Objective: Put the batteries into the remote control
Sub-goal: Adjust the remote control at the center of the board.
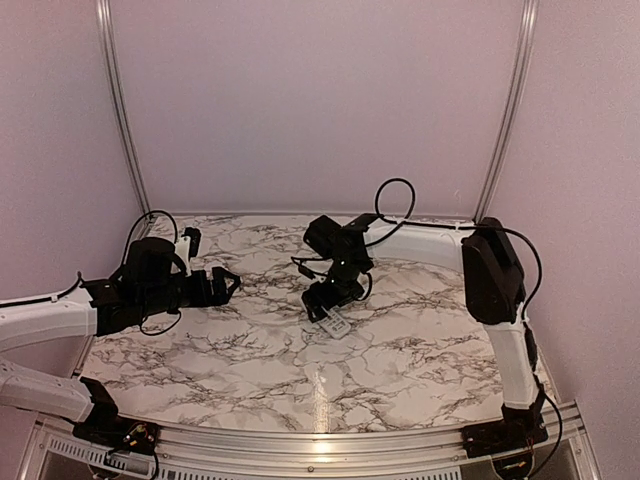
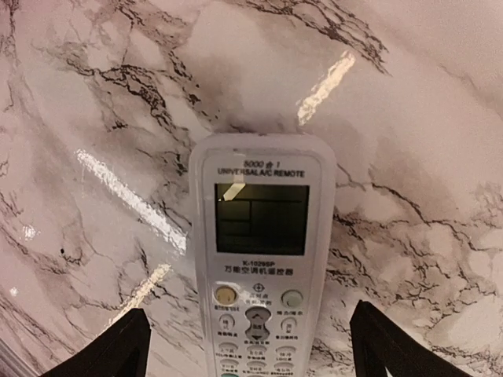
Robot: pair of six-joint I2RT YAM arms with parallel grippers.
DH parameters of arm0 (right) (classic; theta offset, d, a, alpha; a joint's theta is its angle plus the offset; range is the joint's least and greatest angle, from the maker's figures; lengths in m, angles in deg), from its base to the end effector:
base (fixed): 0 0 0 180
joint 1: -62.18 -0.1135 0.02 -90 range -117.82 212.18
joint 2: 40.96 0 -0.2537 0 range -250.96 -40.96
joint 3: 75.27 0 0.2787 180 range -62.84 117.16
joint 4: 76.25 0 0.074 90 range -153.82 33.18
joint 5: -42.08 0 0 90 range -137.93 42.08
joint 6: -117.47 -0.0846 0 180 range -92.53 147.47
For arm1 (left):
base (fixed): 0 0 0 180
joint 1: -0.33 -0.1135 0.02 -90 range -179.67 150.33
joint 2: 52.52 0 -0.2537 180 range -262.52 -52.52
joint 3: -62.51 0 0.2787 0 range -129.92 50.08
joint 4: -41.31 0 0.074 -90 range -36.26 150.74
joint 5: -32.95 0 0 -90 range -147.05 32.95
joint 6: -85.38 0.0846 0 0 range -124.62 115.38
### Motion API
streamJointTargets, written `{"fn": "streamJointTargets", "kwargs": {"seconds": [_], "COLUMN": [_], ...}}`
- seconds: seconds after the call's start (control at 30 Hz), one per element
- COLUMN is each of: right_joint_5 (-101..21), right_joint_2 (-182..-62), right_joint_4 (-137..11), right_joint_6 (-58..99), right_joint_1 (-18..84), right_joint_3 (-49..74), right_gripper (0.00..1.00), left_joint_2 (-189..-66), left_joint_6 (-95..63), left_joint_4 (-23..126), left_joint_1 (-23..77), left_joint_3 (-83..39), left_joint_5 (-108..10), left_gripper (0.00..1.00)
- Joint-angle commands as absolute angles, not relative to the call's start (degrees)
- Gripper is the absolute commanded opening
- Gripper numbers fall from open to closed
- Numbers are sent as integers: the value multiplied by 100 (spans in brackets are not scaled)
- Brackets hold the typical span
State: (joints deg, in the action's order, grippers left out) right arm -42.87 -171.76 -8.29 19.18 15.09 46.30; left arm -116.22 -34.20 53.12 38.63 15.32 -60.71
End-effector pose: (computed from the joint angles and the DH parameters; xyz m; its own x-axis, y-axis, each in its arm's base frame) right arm 0.3322 0.3683 0.1065 -0.7641 -0.6110 -0.2070 -0.6394 0.7599 0.1169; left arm 0.2500 -0.1905 0.1866 -0.6073 -0.1481 -0.7805 0.3158 0.8565 -0.4082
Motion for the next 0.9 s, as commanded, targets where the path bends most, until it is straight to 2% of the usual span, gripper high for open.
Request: {"fn": "streamJointTargets", "kwargs": {"seconds": [0.0,0.13,0.3,0.87], "right_joint_5": [-4335,-4483,-4763,-5442], "right_joint_2": [-16096,-15437,-15100,-15514], "right_joint_4": [-1701,-2284,-2690,-3288], "right_joint_6": [1942,1977,2072,2153], "right_joint_1": [1777,2125,2271,2106], "right_joint_3": [3844,2775,2010,1404], "right_gripper": [87,88,89,89], "left_joint_2": [-11418,-11341,-11286,-11299], "left_joint_6": [-3389,-3385,-3428,-3532], "left_joint_4": [5365,5670,5727,5789], "left_joint_1": [3830,3830,3831,3834], "left_joint_3": [1378,1326,1297,1130], "left_joint_5": [-6039,-6023,-5944,-5810], "left_gripper": [99,99,99,99]}}
